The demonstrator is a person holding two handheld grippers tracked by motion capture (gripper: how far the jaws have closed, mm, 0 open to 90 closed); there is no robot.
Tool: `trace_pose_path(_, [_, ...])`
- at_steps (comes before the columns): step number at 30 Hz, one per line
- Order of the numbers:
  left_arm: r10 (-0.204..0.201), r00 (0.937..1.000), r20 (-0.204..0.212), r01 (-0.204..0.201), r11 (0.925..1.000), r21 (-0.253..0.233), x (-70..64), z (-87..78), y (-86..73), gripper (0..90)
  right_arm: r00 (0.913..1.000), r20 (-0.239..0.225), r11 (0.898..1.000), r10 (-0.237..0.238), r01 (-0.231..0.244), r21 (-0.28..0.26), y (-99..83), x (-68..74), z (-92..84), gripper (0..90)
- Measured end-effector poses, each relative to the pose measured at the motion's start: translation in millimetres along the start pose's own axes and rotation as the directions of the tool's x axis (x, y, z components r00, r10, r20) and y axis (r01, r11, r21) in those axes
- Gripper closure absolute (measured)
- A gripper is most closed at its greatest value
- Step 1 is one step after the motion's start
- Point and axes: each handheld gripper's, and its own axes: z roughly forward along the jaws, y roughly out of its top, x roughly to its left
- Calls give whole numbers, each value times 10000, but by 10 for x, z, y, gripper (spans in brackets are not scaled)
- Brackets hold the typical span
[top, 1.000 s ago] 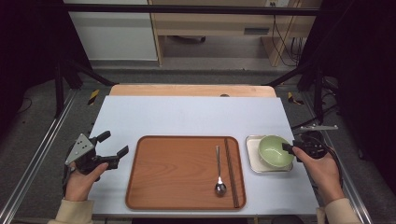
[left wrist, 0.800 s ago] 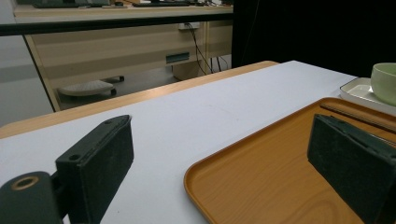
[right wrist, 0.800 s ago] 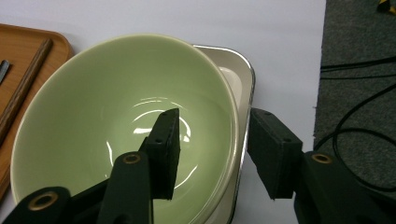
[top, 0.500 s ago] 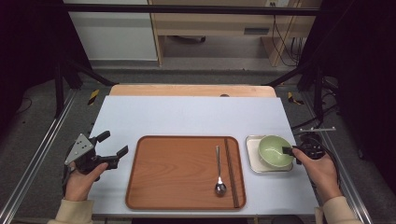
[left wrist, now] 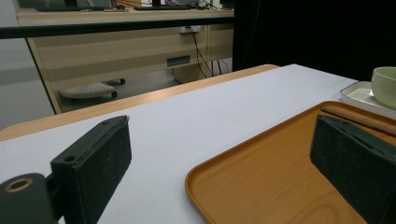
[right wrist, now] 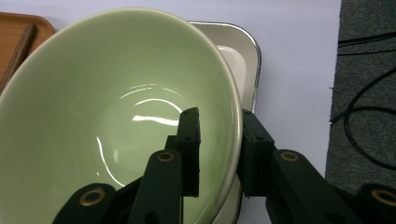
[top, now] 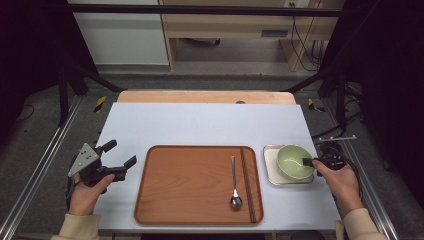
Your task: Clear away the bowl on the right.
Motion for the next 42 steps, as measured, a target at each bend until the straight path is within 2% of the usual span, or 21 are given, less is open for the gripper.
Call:
trace_pose_path(9, [10, 10000, 8, -10, 10000, 18, -7, 5, -5, 50, 9998, 183, 9999, 77, -79, 132, 7, -15, 50, 809])
trace_pose_path(14, [1, 10000, -6, -1, 10000, 0, -6, 2, -4, 50, 9997, 202, 9999, 171, -170, -6, 7, -19, 60, 834])
trace_pose_path(18, [5, 10000, -33, -5, 10000, -22, -3, 0, -2, 50, 9991, 25, 9990, 428, -427, -104, 18, -7, 52, 840])
trace_pose_path(23, [4, 10000, -45, -4, 10000, -44, -3, -1, -3, 50, 9986, -157, 9984, 501, -505, -237, 15, -3, 20, 840])
trace_pose_path(28, [26, 10000, -68, -27, 9999, -97, 0, -7, 2, 50, 9998, -66, 9989, 202, -204, -422, 20, 44, -6, 839])
trace_pose_path(31, [4, 10000, -70, -5, 9999, -120, -1, -8, 0, 50, 9995, -150, 9983, 275, -282, -518, 36, 79, -36, 839])
trace_pose_path(37, [-9, 10000, -51, 8, 9997, -239, -4, -18, 7, 45, 9998, -206, 9965, 54, -71, -836, 86, 157, -135, 839])
trace_pose_path(39, [22, 9999, -104, -26, 9996, -290, -3, -23, 15, 33, 9994, -264, 9955, -204, 179, -931, 105, 189, -167, 839])
trace_pose_path(40, [-3, 9999, -131, -1, 9995, -315, -4, -26, 17, 30, 9995, -300, 9960, -139, 112, -891, 114, 220, -185, 839])
trace_pose_path(42, [-29, 9999, -138, 24, 9994, -344, -2, -31, 20, 29, 9989, -356, 9953, -312, 278, -923, 132, 265, -213, 839])
